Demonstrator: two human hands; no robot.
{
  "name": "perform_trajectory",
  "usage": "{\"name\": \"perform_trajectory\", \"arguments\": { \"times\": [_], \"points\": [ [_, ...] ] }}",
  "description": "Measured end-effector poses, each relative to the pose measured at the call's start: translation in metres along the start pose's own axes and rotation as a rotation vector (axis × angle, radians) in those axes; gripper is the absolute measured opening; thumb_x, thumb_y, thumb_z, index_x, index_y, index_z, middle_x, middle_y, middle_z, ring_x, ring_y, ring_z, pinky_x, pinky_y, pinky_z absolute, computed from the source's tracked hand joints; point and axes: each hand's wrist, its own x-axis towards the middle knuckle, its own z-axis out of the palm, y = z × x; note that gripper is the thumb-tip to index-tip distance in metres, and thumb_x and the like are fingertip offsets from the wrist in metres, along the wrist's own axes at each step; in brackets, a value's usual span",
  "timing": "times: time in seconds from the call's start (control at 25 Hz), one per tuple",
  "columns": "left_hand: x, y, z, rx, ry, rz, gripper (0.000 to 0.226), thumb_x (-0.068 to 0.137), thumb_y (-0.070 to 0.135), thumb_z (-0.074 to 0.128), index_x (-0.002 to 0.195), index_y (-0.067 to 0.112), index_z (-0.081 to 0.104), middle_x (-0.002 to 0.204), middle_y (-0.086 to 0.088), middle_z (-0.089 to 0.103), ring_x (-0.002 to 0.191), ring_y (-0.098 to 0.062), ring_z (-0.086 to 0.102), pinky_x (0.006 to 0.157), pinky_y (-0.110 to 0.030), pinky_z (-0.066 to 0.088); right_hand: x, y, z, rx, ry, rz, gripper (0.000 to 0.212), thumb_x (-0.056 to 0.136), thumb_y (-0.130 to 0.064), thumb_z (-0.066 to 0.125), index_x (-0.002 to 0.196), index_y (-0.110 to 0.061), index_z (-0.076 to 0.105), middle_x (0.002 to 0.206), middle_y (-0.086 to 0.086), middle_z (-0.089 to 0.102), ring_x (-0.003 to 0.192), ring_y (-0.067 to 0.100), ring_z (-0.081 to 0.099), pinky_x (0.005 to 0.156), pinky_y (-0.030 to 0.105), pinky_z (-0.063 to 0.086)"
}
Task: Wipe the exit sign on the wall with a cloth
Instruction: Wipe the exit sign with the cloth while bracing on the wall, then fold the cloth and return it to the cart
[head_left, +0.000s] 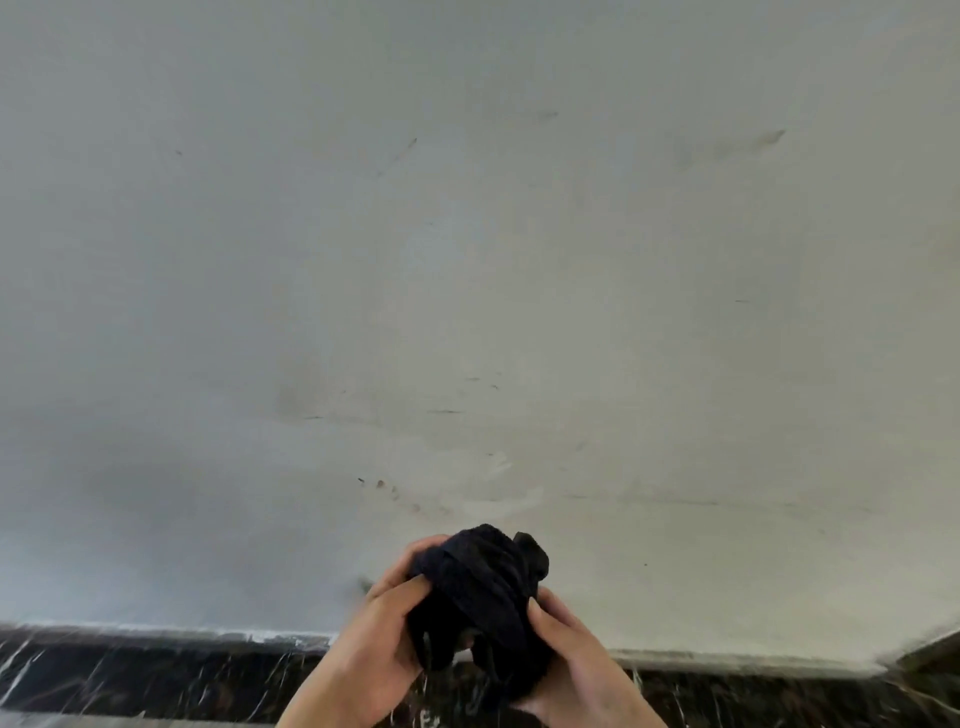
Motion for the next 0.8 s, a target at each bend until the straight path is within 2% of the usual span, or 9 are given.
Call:
{"name": "perform_trajectory", "arguments": {
  "times": [0.08,0.16,0.32,0.4,0.48,0.6,0.68,0.76,0.8],
  "points": [
    [-0.001,0.003,-0.004,0.004,0.007,-0.003,0.032,0.088,0.004,0.052,0.104,0.012,0.078,0.111,-0.024,0.074,0.090,-0.036,0.075,0.064,-0.045,0.062,-0.002,-0.004,-0.004,-0.111,0.057,-0.039,0.039,0.077,-0.006,0.067,0.115,-0.005,0.065,0.118,0.028,0.067,0.102,0.047,0.066,0.078,0.055,0.054],
    [-0.001,0.005,-0.005,-0.003,0.023,-0.018,0.031,0.087,0.005,0.054,0.106,0.011,0.077,0.118,-0.025,0.073,0.097,-0.037,0.075,0.070,-0.046,0.063,-0.003,-0.009,-0.004,-0.167,0.110,-0.108,0.038,0.074,-0.005,0.069,0.112,-0.004,0.063,0.108,0.026,0.070,0.091,0.044,0.069,0.063,0.047,0.056],
    [-0.002,0.005,-0.009,-0.025,0.079,-0.100,0.044,0.086,0.027,0.060,0.126,0.010,0.070,0.127,-0.020,0.072,0.109,-0.036,0.073,0.074,-0.044,0.065,-0.007,-0.015,0.000,-0.237,0.134,-0.218,0.040,0.070,-0.001,0.071,0.109,0.001,0.062,0.095,0.022,0.071,0.078,0.036,0.070,0.053,0.042,0.054],
    [-0.004,0.004,-0.010,-0.059,0.070,-0.159,0.052,0.087,0.042,0.058,0.126,0.011,0.072,0.128,-0.019,0.072,0.112,-0.037,0.072,0.079,-0.049,0.064,-0.009,-0.017,0.000,-0.276,0.121,-0.250,0.038,0.069,0.000,0.071,0.107,-0.001,0.064,0.094,0.021,0.072,0.076,0.036,0.070,0.052,0.042,0.055],
    [-0.004,0.003,-0.013,-0.098,0.031,-0.163,0.047,0.091,0.044,0.054,0.120,0.014,0.077,0.129,-0.020,0.071,0.113,-0.039,0.071,0.082,-0.055,0.061,-0.012,-0.017,0.000,-0.317,0.093,-0.272,0.034,0.070,-0.001,0.070,0.104,-0.005,0.067,0.097,0.021,0.073,0.077,0.037,0.070,0.054,0.043,0.055],
    [-0.005,0.004,-0.019,-0.137,-0.037,-0.149,0.041,0.089,0.023,0.048,0.115,0.014,0.079,0.125,-0.022,0.072,0.103,-0.039,0.075,0.078,-0.057,0.061,-0.011,-0.015,-0.002,-0.371,0.100,-0.299,0.029,0.075,0.002,0.068,0.100,-0.013,0.072,0.098,0.018,0.074,0.081,0.041,0.071,0.057,0.047,0.056],
    [-0.009,0.007,-0.024,-0.108,-0.088,-0.147,0.050,0.078,0.008,0.047,0.115,0.016,0.080,0.124,-0.020,0.073,0.097,-0.038,0.076,0.074,-0.053,0.063,-0.008,-0.013,-0.003,-0.438,0.143,-0.333,0.030,0.082,0.007,0.064,0.097,-0.017,0.073,0.098,0.015,0.075,0.090,0.040,0.071,0.066,0.051,0.058],
    [-0.015,0.010,-0.029,-0.055,-0.151,-0.123,0.067,0.061,0.001,0.054,0.122,0.018,0.077,0.128,-0.019,0.071,0.101,-0.038,0.073,0.076,-0.050,0.059,-0.004,-0.011,-0.003,-0.519,0.181,-0.361,0.035,0.083,0.008,0.062,0.095,-0.023,0.075,0.099,0.010,0.076,0.098,0.033,0.070,0.081,0.050,0.057],
    [-0.018,0.012,-0.032,-0.039,-0.188,-0.110,0.072,0.059,-0.001,0.059,0.127,0.018,0.073,0.132,-0.019,0.069,0.106,-0.039,0.071,0.080,-0.050,0.058,-0.003,-0.010,-0.001,-0.554,0.187,-0.365,0.037,0.084,0.007,0.063,0.096,-0.026,0.074,0.100,0.008,0.076,0.100,0.029,0.070,0.087,0.048,0.056]
  ]
}}
